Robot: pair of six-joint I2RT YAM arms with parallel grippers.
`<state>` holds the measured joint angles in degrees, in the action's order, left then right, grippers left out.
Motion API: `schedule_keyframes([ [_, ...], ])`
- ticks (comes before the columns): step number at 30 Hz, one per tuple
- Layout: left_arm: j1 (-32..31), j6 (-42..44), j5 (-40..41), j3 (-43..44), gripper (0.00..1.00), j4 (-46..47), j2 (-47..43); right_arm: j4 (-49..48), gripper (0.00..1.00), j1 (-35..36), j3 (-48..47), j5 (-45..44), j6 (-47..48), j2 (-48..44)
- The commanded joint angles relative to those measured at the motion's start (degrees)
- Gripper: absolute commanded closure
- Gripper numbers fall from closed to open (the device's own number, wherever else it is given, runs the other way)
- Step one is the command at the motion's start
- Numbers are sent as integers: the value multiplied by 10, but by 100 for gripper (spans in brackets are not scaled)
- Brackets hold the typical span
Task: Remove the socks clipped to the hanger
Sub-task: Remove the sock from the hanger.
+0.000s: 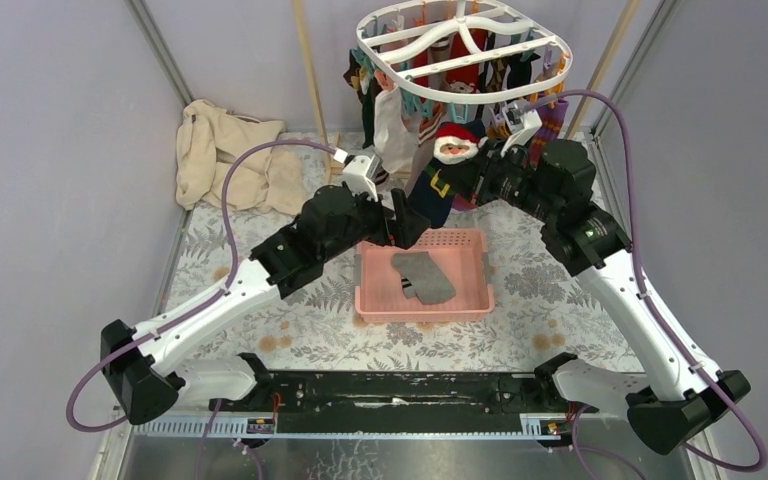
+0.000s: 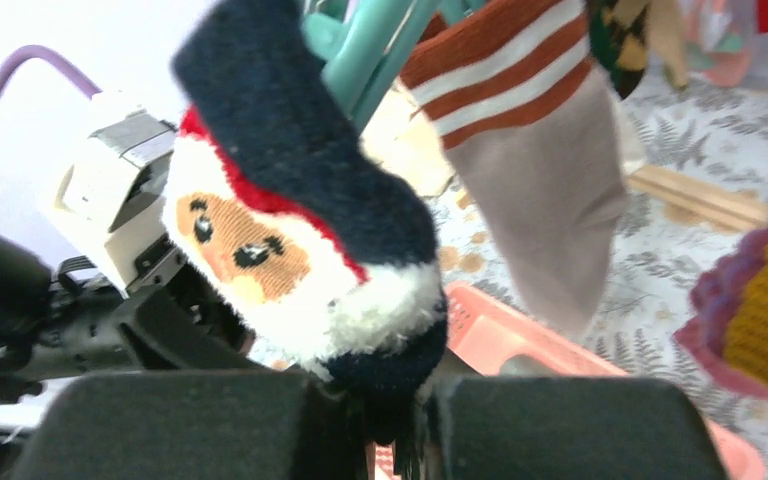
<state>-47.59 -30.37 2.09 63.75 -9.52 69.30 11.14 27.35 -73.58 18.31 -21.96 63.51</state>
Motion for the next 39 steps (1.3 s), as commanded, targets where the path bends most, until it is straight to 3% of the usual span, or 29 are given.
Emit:
schedule_keyframes([
  [1,-2,-2,-18,-12,1,76,-1,-1,100,-2,-24,75,-45,3],
  [13,-2,-18,-47,-40,3,151,4,-36,100,-2,17,144,-97,-4],
  [15,-2,-19,-46,-44,17,163,0,-32,100,-2,19,142,-95,-5],
  [17,-1,-18,-49,-42,38,164,-1,-27,100,-2,23,140,-92,-5],
  [19,-1,-17,-50,-30,67,154,4,-25,100,-2,29,135,-90,-6],
  [22,-1,-16,-47,-15,96,138,14,-23,100,-2,37,128,-87,-6],
  [23,-1,-16,-46,-12,100,135,17,-22,99,-2,38,126,-85,-6],
  [26,-1,-15,-46,-2,100,128,19,-14,90,-2,41,116,-76,-7],
  [28,2,-13,-44,9,100,115,20,-3,70,-2,40,104,-64,-9],
  [33,15,-10,-56,46,100,65,29,30,42,-2,29,58,-28,-22],
  [35,22,-12,-71,61,100,48,35,44,35,-2,22,31,-11,-27],
  [39,44,-18,-112,84,100,24,47,66,31,-2,-2,-29,26,-36],
])
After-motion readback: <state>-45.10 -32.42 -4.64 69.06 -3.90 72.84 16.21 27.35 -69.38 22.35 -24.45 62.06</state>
